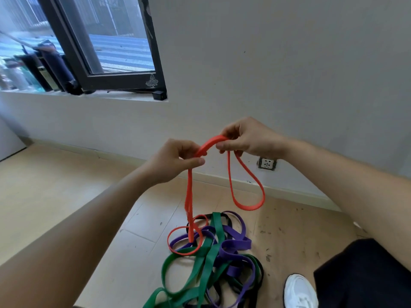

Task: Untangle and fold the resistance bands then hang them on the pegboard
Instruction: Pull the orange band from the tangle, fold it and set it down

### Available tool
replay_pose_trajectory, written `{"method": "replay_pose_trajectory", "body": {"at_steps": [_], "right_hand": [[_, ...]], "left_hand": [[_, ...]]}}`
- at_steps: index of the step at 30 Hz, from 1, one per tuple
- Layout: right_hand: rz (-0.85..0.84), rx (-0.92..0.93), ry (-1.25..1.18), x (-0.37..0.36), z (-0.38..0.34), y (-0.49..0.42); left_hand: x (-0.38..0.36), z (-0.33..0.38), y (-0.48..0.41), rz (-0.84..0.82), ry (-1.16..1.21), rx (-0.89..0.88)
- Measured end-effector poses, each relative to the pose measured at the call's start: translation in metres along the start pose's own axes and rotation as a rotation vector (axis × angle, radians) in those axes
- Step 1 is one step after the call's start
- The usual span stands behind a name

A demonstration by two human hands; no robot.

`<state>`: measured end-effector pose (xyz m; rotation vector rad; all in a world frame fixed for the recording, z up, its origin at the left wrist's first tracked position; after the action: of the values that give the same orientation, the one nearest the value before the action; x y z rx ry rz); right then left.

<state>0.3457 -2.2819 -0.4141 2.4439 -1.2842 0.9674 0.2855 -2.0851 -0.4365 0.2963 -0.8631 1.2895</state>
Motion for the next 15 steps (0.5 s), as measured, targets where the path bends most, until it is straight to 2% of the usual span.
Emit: {"method": "replay_pose_trajectory", "body": {"at_steps": [4,15], "right_hand": [[0.008,-0.006,-0.109,0.018,0.009,0.005],[0.196,-0.035,-0.313,0.053,0.043,0.013]], "left_hand": [[-0.011,-0.015,0.004,-0.113,-0.004,0.048],[-0.009,-0.031,0.01,-0.135,0.071,0.137]]}}
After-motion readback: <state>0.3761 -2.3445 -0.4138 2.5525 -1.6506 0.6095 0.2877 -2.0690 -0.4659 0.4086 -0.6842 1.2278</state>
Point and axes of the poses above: each hand's wrist, its own y-axis away from the middle knuckle, its own x-axis out of the back of the hand, z = x × y, the point moved 4 cm from there along -y, towards the middle knuckle, and after that the axes turned 2 degrees about -x, right-handed, at the moved point
